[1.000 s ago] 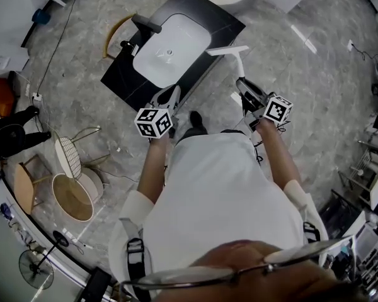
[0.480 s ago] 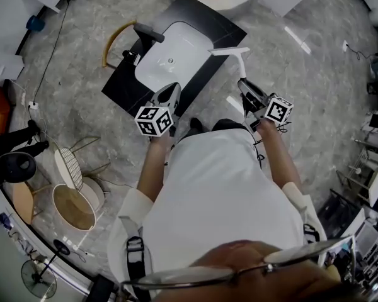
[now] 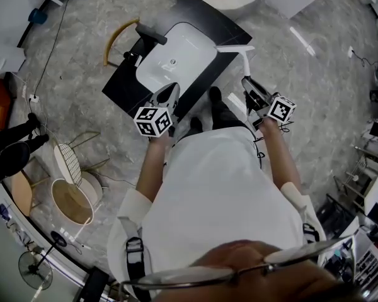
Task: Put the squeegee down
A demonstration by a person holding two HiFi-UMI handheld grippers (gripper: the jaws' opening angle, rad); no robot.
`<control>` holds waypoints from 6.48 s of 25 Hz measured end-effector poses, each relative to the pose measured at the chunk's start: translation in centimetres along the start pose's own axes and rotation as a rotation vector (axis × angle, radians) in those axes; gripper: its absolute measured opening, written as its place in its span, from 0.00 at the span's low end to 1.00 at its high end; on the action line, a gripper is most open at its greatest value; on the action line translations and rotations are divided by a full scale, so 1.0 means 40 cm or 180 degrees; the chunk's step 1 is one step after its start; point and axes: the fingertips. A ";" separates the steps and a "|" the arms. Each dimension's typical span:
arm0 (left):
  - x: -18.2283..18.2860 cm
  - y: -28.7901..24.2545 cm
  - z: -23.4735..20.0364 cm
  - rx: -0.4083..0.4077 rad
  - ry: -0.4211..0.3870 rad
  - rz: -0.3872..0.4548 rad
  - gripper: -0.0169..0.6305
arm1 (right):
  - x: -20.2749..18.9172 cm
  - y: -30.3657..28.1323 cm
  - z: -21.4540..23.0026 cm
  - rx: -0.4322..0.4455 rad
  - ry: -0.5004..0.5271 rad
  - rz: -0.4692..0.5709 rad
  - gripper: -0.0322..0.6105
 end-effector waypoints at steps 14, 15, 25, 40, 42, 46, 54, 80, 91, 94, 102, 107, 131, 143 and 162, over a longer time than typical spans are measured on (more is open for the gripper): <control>0.097 -0.139 -0.041 0.0407 0.0128 0.0143 0.03 | 0.173 -0.156 0.143 0.0082 0.0074 -0.0518 0.21; 0.098 -0.149 -0.044 0.0442 0.0154 0.0149 0.03 | 0.185 -0.170 0.154 0.0089 0.0094 -0.0571 0.21; 0.076 -0.234 -0.065 0.0852 0.0412 0.0129 0.03 | 0.267 -0.316 0.278 0.0179 0.0283 -0.1133 0.21; 0.039 -0.339 -0.058 0.1231 0.0745 0.0183 0.03 | 0.276 -0.553 0.505 0.0027 0.0751 -0.1835 0.21; 0.033 -0.345 -0.063 0.1242 0.0773 0.0186 0.03 | 0.268 -0.584 0.546 -0.0043 0.0814 -0.1878 0.21; 0.030 -0.340 -0.088 0.1277 0.0802 0.0183 0.03 | 0.254 -0.642 0.621 -0.0208 0.0912 -0.1935 0.21; 0.012 -0.338 -0.124 0.1325 0.0830 0.0144 0.03 | 0.214 -0.689 0.753 -0.0544 0.1344 -0.2201 0.21; -0.033 -0.332 -0.140 0.1480 0.1049 0.0130 0.03 | 0.157 -0.700 0.927 -0.1128 0.2073 -0.2633 0.21; -0.029 -0.324 -0.124 0.1564 0.1025 0.0146 0.03 | 0.166 -0.710 0.924 -0.1106 0.2183 -0.2630 0.29; -0.026 -0.326 -0.117 0.1572 0.1001 0.0164 0.03 | 0.168 -0.710 0.910 -0.1052 0.2193 -0.2616 0.29; -0.012 -0.281 -0.095 0.1673 0.0925 0.0230 0.03 | 0.185 -0.672 0.838 -0.0915 0.2155 -0.2412 0.26; -0.008 -0.248 -0.070 0.1667 0.0867 0.0268 0.03 | 0.190 -0.631 0.755 -0.0789 0.2143 -0.2242 0.23; -0.006 -0.086 0.097 0.1040 0.0365 0.0418 0.03 | 0.199 -0.267 0.342 -0.0710 0.2388 -0.1349 0.06; -0.020 -0.080 0.220 0.0640 0.0082 0.0422 0.03 | 0.164 -0.016 0.164 -0.0738 0.2296 -0.1001 0.06; 0.058 -0.176 0.337 0.0759 0.0048 0.0643 0.03 | 0.339 0.124 0.168 -0.0455 0.2407 -0.0744 0.06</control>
Point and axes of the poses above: the fingertips, and each gripper's own axes: y backward along the fingers, z to its right, x out of its top, and after that the axes turned 5 degrees about -y, right-handed
